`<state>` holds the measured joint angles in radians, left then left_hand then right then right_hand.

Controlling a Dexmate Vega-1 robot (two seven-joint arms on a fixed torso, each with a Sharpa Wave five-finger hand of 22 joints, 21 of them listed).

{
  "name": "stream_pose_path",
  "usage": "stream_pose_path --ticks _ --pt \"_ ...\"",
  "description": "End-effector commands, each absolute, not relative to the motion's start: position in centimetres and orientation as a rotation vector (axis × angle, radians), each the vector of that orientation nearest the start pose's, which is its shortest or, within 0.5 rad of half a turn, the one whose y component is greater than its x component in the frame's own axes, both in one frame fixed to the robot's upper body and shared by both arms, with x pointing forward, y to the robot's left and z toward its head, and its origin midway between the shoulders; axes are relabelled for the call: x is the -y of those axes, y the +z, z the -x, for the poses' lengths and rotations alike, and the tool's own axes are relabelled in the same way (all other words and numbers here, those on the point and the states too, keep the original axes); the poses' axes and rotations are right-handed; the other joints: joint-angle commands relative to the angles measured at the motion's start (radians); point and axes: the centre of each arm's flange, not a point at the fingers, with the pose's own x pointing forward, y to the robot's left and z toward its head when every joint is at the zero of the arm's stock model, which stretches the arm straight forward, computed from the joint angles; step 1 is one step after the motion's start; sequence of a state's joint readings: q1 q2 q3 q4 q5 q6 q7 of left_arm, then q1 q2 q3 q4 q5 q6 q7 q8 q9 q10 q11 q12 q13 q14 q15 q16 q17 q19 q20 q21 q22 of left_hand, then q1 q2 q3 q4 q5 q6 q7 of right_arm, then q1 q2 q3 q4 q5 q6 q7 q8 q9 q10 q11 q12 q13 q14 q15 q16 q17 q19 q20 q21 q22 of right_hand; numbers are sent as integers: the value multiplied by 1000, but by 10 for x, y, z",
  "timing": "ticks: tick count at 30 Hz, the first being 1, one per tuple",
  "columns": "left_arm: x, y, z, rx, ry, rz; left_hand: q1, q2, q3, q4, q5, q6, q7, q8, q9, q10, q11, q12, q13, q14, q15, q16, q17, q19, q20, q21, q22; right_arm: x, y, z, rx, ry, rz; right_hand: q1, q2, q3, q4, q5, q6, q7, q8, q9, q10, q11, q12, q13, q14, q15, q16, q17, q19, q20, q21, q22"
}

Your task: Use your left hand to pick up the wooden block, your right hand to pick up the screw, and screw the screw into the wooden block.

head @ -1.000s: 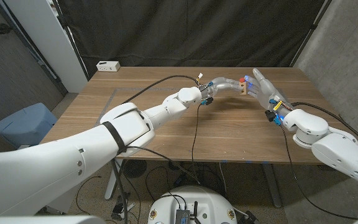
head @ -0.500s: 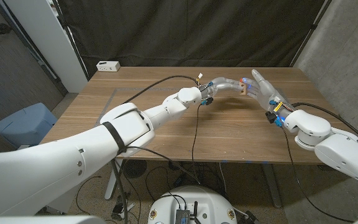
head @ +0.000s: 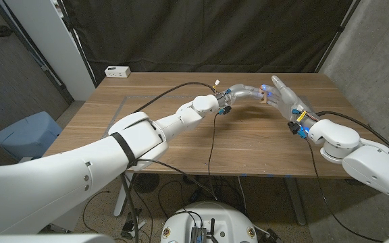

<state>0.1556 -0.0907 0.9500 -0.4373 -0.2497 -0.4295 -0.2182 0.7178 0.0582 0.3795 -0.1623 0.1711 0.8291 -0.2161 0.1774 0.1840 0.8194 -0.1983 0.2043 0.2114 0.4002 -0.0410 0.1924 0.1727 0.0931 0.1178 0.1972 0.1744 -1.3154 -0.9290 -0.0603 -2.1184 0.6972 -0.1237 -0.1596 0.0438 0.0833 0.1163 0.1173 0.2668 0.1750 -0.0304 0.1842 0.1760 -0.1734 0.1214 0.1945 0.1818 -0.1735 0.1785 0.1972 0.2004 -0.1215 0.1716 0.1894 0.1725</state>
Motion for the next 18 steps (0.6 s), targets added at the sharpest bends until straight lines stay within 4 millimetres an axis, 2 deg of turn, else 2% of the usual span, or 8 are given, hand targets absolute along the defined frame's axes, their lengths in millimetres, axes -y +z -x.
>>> stream_pose_path --ticks 1,13,18 --pt "57 53 -685 611 -732 -627 2 6 14 11 8 37 -8 11 2 5 5 3 2 8 -69 2 2 8 -1 2 5 301 4 -493 495 216 257 10 9 3 4 6 6 0 1 0 -123 -3 3 3 -190 1 6 2 3 6 6 1" --pt "56 53 -682 635 -748 -629 2 5 14 10 8 36 -8 11 2 3 6 2 2 8 -68 2 2 9 -2 2 5 313 6 -495 490 195 256 11 8 3 4 6 4 -1 0 0 -123 -2 3 3 -190 -1 6 1 5 6 6 1" --pt "57 54 -680 647 -755 -635 2 4 14 10 8 38 -8 11 3 3 3 2 2 8 -68 2 2 9 -2 2 5 319 5 -499 487 189 249 10 6 2 3 5 -3 -11 -3 0 -123 -2 3 3 -191 1 5 2 4 9 6 1"
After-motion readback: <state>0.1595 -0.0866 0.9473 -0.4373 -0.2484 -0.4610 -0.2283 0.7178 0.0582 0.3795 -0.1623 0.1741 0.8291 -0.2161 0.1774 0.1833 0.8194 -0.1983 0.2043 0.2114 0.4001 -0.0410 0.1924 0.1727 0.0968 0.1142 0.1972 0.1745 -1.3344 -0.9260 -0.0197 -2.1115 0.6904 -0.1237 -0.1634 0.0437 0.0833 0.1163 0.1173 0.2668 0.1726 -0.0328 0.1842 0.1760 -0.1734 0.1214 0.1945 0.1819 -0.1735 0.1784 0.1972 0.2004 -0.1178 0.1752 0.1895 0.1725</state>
